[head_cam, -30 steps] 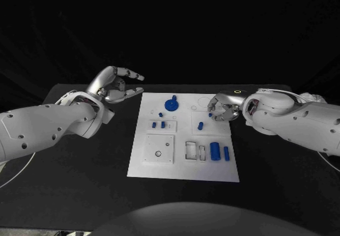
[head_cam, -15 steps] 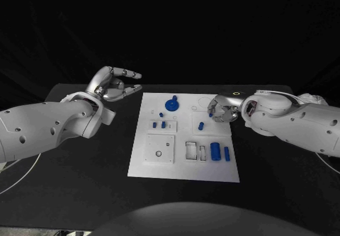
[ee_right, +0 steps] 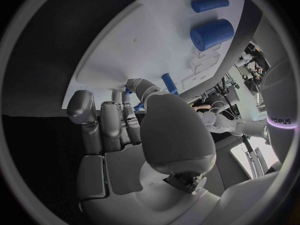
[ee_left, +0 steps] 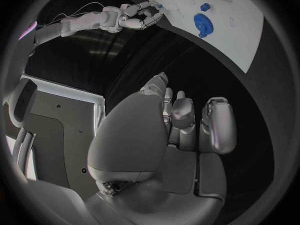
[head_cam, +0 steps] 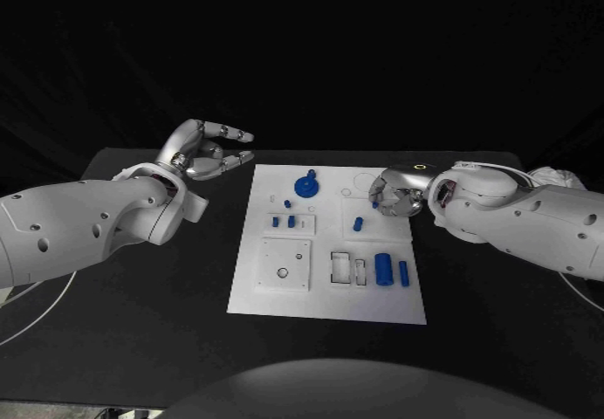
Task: Assemble the parts on the task board
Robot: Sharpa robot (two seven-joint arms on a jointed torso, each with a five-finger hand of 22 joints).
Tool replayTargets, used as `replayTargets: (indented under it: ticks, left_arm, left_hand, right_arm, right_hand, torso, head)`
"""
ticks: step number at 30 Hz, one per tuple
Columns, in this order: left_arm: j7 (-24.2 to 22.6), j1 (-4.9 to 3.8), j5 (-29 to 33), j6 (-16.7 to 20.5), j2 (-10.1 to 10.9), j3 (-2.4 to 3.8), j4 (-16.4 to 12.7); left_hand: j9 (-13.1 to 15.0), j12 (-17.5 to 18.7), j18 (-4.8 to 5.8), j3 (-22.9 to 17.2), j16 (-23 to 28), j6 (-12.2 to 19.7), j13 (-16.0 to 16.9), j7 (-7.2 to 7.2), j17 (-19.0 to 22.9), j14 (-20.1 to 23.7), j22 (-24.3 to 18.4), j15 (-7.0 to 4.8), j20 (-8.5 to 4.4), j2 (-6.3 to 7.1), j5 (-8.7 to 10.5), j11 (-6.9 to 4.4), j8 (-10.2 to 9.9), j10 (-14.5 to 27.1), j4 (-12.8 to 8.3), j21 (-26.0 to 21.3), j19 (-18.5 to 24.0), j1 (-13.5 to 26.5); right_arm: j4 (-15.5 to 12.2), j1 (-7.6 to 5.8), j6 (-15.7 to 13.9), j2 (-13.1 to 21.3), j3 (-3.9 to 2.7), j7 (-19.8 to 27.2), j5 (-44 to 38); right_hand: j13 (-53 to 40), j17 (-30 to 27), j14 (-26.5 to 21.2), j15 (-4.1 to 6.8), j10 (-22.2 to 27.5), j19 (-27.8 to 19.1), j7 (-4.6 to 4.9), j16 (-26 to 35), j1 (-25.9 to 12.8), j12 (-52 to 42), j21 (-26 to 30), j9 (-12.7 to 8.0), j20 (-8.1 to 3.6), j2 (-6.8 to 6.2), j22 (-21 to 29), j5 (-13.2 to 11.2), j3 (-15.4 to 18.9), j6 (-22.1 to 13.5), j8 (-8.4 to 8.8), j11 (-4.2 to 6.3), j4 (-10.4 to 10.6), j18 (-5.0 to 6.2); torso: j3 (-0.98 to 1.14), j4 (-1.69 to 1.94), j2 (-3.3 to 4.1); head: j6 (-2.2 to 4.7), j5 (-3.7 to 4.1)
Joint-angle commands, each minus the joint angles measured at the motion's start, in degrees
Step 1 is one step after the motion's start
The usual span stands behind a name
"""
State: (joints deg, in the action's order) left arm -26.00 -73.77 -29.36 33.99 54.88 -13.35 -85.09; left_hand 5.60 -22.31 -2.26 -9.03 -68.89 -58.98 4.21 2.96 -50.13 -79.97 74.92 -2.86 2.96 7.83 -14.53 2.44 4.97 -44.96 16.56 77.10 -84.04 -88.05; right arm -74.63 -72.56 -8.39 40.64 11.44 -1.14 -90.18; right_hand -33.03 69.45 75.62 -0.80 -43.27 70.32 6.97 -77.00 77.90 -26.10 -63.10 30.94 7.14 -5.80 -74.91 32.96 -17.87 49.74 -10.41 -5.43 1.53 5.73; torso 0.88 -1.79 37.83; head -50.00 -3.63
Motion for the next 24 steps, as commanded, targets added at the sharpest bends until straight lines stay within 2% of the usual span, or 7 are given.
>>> replayTargets:
  ticks: [1, 6, 11, 24]
  left_arm:
    - [1.1, -0.02, -0.3, -1.0, -0.3, 0.02, 0.0]
    - [1.7, 0.00, -0.7, -1.3, -0.5, 0.02, 0.2]
    - [2.1, 0.07, -1.0, -1.6, -0.6, 0.01, 0.3]
    - [2.8, 0.20, -1.6, -2.4, -1.0, 0.01, 0.6]
  left_hand:
    - [-0.1, -0.4, -0.53, 0.4, 0.2, -0.5, -0.1, 0.16, 0.1, 0.3, 11.4, 0.03, 0.47, -0.11, -0.40, 0.09, -0.4, -0.2, 0.1, -0.2, -1.2, -0.6]
    - [-0.1, -0.4, -0.57, 0.4, 0.3, -0.6, -0.1, 0.27, 0.3, 0.4, 11.4, 0.02, 0.47, -0.17, -0.45, 0.07, -0.4, -0.2, 0.1, -0.4, -1.1, -0.6]
    - [-0.1, -0.5, -0.58, 0.4, 0.3, -0.6, -0.1, 0.33, 0.3, 0.4, 11.3, 0.01, 0.47, -0.23, -0.47, 0.08, -0.4, -0.3, 0.1, -0.5, -1.1, -0.7]
    - [-0.1, -0.8, -0.62, 0.5, 0.4, -1.0, -0.2, 0.58, 0.5, 0.5, 11.3, 0.02, 0.48, -0.41, -0.53, 0.07, -0.3, -0.5, 0.1, -0.7, -1.0, -1.0]
  right_arm:
    - [0.1, 0.28, -0.6, -0.1, 0.07, 0.7, 0.2]
    - [0.3, 0.46, -1.0, -0.4, 0.07, 1.0, 0.3]
    - [0.5, 0.60, -0.9, -0.5, 0.07, 1.1, 0.4]
    - [1.1, 0.97, -0.8, -0.9, 0.07, 1.2, 0.4]
  right_hand:
    - [0.1, 0.2, 0.1, -0.06, -1.1, 0.8, 0.02, -0.6, 0.7, -0.4, -0.7, 0.5, 0.01, 0.46, -7.4, -0.3, -0.6, 0.7, -0.58, -0.01, -0.3, 0.18]
    - [0.4, 0.8, 0.9, 0.02, -2.6, 1.8, -0.19, -1.3, 0.6, -0.7, -2.1, 1.5, -0.06, 0.70, -7.7, -1.1, -1.0, 1.8, -1.42, 0.18, -0.6, -0.08]
    - [0.5, 0.9, 1.1, 0.07, -3.0, 2.0, -0.17, -1.5, 0.7, -0.8, -2.5, 1.7, -0.09, 0.74, -7.8, -1.2, -1.1, 1.9, -1.55, 0.24, -0.7, -0.15]
    - [0.8, 0.8, 1.2, 0.16, -4.0, 2.5, -0.09, -1.6, 1.1, -0.8, -3.2, 2.3, -0.20, 0.87, -8.0, -1.1, -1.7, 2.2, -1.86, 0.42, -1.3, -0.26]
  torso:
    - [0.00, 0.09, -0.01]
    - [-0.01, 0.02, -0.04]
    - [-0.05, 0.09, -0.05]
    - [-0.06, -0.01, -0.10]
  head:
    - [0.00, -0.01]
    - [0.00, -0.09]
    - [0.00, -0.14]
    - [0.00, -0.51]
